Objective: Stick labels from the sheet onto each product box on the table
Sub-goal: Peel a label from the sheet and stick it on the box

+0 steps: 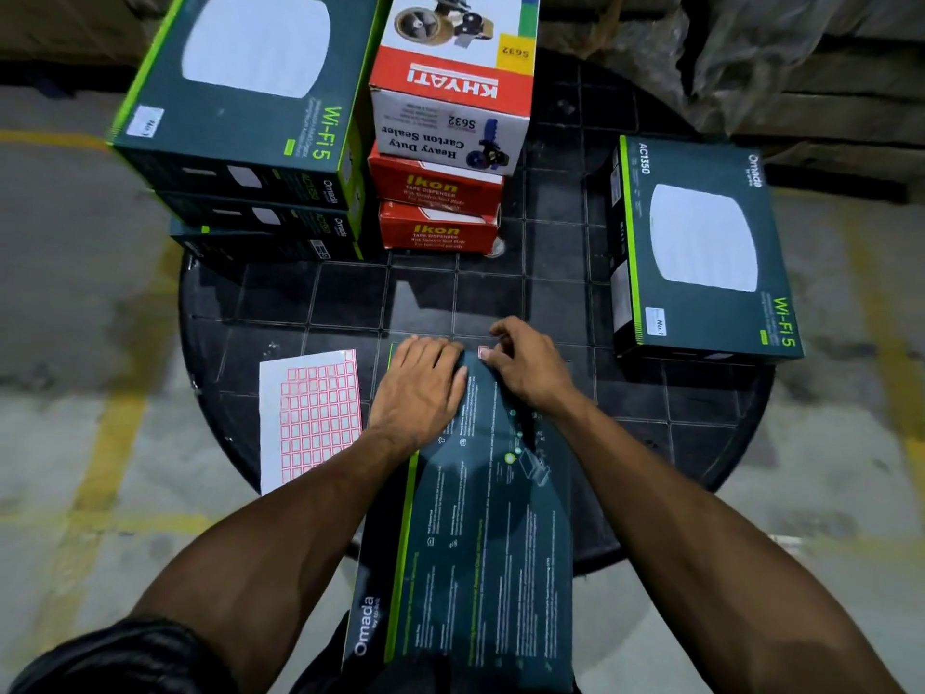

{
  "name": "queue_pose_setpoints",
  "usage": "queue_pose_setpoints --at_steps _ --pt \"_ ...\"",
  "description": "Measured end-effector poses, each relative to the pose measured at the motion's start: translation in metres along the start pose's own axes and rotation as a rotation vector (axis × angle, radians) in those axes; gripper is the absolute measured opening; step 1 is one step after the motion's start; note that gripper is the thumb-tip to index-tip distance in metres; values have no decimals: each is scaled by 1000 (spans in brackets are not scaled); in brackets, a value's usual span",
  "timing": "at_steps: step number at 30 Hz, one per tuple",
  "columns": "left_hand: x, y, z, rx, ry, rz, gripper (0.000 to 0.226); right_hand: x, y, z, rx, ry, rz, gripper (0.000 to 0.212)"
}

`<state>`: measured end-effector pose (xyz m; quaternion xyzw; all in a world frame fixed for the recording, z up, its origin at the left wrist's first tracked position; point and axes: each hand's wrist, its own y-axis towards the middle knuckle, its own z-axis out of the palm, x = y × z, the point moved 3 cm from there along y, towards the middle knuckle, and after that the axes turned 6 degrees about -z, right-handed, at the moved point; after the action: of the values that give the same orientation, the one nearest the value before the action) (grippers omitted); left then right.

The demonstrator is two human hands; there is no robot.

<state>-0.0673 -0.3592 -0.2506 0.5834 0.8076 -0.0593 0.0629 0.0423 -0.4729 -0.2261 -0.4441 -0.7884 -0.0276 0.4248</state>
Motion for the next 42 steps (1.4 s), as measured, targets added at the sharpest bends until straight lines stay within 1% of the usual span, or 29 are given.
queue_pose_setpoints --at_steps 4,10,13,15,17,20,22,24,26,31,34,36,39,42 --pt "1 0 1 -3 -12 4 40 3 4 1 -20 -28 38 28" --pt "1 1 1 -33 -53 6 38 13 6 3 -76 -185 94 32" --pt "3 1 1 -34 -89 5 36 13 3 3 -76 -134 95 36" --pt "4 1 0 -33 -107 16 36 9 -3 0 -58 -31 54 38" --pt "4 1 -1 -28 -125 31 37 6 -13 -2 -76 -27 -17 40" --pt "7 -2 -3 -31 -158 58 43 1 -28 0 -131 -243 -165 40" --pt "10 -4 -2 -25 -148 111 44 0 -36 4 -154 -380 -263 31" --pt "12 -6 0 -21 -118 152 44 -2 -40 8 -200 -440 -318 23" --pt "13 -7 -1 -32 -105 154 44 -4 -42 12 -243 -476 -345 22" --pt "11 -7 0 -97 -124 155 42 -7 -43 18 -277 -548 -405 43" --pt "11 -5 0 -81 -117 145 43 -9 -42 23 -281 -584 -409 48" --pt "11 -4 0 -71 -111 144 44 -11 -40 27 -241 -613 -383 51" --pt "11 -4 1 -74 -89 145 44 -10 -40 28 -210 -645 -344 48" --pt "8 -3 1 -60 -16 147 44 -8 -41 26 -197 -675 -330 56"
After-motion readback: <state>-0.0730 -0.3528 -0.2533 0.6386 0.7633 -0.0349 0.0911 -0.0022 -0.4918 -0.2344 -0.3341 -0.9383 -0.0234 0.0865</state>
